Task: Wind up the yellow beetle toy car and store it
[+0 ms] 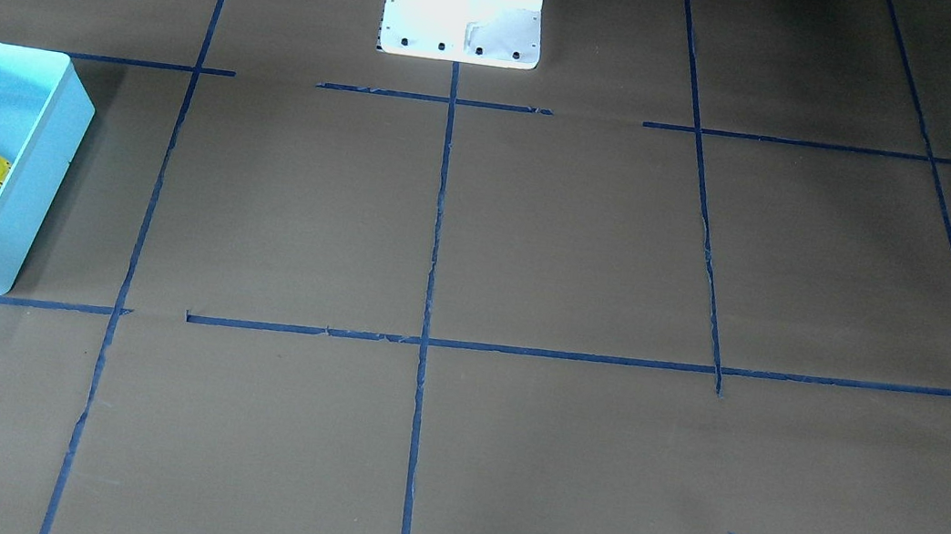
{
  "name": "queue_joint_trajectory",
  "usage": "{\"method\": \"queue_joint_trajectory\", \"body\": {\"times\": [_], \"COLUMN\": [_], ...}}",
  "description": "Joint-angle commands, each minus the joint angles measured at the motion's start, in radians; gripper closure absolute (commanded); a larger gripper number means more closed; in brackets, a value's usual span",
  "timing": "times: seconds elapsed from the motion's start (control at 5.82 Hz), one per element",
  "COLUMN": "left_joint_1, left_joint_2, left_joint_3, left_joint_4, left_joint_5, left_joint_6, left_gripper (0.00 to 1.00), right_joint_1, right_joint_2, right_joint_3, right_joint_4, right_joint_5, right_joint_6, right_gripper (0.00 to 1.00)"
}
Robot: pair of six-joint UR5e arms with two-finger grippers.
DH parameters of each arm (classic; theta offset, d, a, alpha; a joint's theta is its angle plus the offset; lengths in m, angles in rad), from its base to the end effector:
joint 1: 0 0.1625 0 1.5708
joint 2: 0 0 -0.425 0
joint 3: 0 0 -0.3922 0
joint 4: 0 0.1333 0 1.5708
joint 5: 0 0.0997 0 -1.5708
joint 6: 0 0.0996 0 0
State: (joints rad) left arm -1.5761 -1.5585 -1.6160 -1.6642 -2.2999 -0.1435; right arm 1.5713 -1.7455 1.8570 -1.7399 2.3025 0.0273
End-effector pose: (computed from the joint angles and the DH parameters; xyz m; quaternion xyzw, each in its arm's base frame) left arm -0.0696 -0.4947 0.6357 0.0343 0.3590 -0.0469 0.9315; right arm 0.0670 -0.4111 0.6171 -0.0317 -0.3572 0.0233 0.9332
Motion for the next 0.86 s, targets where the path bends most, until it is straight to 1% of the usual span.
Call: {"method": "queue_joint_trajectory", "body": {"times": [0.0, 0.69], "left_joint_1": [0.001, 0.001], "left_joint_2": [0.0, 0.0], "left_joint_3": [-0.004, -0.002], "left_joint_4": [0.004, 0.004], "left_joint_5": [-0.001, -0.001], "left_joint_6": [0.001, 0.002], "left_gripper": [0.0, 0.0], "right_joint_1": [0.006, 0.007], "right_joint_2": [-0.012, -0.005], "right_joint_3": [-0.004, -0.007], "right_joint_4": [-0.007, -0.02], "right_joint_5": [0.002, -0.003], "right_joint_6": [-0.041, -0.026], "right_gripper": [0.0, 0.0]}}
